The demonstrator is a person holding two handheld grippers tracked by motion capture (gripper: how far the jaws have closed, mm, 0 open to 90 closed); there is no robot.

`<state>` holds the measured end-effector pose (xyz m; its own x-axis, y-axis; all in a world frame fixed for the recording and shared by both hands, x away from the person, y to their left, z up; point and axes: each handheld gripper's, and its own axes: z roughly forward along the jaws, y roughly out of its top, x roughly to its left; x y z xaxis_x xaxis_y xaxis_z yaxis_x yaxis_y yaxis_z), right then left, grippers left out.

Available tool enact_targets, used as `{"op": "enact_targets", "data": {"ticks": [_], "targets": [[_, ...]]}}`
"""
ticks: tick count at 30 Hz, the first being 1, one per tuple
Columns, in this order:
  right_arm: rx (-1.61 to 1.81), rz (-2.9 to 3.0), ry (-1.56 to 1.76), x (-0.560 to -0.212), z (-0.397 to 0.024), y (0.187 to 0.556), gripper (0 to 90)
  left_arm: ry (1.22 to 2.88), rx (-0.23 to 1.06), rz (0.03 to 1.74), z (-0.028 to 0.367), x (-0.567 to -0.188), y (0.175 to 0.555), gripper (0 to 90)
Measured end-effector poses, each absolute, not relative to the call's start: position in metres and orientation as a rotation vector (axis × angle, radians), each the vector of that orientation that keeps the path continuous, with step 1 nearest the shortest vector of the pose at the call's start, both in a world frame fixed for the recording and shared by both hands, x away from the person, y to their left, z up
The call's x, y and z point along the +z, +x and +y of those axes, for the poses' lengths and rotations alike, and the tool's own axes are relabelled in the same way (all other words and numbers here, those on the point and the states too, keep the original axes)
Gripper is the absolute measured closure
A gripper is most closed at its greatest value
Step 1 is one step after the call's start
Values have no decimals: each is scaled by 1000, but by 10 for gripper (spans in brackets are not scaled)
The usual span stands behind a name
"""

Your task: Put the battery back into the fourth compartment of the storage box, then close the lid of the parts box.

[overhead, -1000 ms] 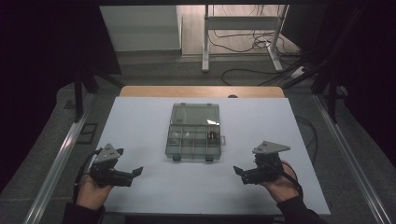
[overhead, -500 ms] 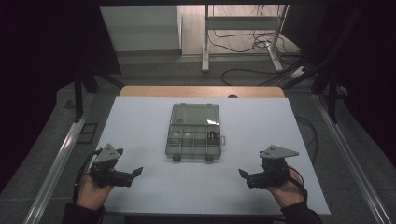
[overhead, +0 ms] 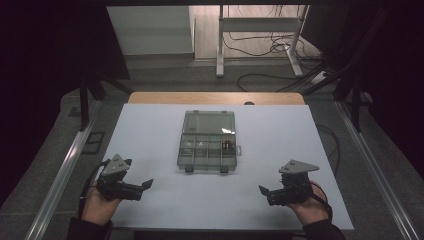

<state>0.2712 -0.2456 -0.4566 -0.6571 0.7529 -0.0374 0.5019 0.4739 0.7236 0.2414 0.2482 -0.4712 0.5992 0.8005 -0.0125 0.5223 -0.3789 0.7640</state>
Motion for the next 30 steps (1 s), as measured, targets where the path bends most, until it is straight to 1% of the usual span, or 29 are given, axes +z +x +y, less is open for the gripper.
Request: {"op": "enact_targets", "data": {"ticks": [15, 30], "targets": [[1037, 2357, 1052, -454, -245, 273, 0, 2044, 425, 1038, 252, -475, 246, 5], [1062, 2385, 1042, -450, -235, 281, 0, 2014, 443, 1055, 255, -474, 253, 5]]}}
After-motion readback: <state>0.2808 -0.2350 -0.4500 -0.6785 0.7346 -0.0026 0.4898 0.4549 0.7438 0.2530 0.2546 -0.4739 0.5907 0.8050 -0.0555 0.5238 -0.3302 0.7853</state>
